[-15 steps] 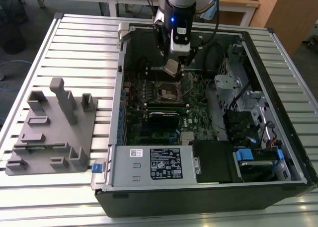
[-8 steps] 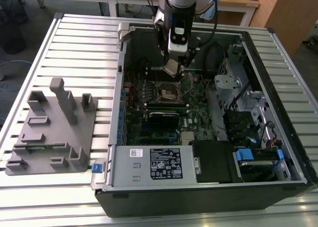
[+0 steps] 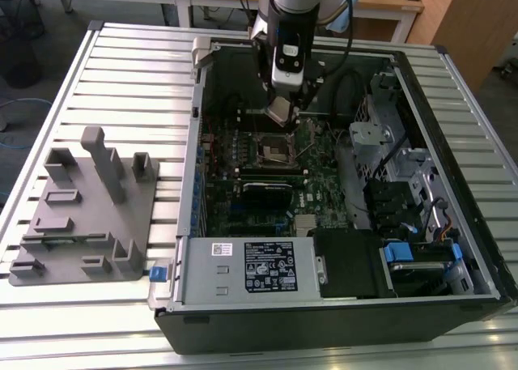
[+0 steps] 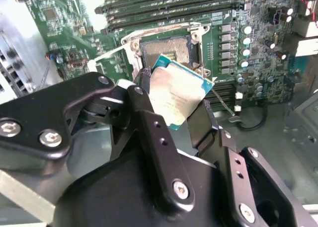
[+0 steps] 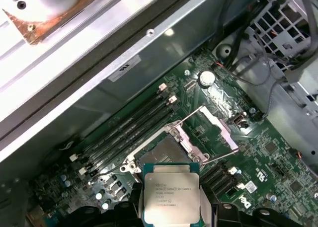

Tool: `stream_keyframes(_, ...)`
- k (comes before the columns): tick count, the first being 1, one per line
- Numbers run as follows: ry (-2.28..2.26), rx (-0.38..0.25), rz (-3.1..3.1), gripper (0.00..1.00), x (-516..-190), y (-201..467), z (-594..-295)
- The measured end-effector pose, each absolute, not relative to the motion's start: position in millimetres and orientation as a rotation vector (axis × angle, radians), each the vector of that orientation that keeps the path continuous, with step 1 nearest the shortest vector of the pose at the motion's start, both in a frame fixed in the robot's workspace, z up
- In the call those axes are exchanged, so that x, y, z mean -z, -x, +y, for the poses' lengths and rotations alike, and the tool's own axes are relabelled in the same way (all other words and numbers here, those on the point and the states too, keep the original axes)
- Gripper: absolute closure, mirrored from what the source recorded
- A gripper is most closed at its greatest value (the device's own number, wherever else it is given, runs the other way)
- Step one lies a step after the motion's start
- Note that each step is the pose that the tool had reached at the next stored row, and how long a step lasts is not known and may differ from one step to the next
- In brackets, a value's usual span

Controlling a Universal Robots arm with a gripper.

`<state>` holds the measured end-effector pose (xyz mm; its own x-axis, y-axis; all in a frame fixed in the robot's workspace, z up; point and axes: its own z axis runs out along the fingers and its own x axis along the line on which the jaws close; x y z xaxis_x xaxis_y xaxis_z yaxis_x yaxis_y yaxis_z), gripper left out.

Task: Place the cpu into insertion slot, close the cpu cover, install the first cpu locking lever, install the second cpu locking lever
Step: 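Place the cpu into insertion slot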

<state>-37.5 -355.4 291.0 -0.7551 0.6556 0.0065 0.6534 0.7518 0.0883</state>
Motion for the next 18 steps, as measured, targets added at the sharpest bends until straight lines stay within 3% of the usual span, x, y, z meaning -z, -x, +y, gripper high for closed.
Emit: stream_keyframes(18, -1.531, -0.124, 2.697, 0.46, -287.3, 37.4, -355.4)
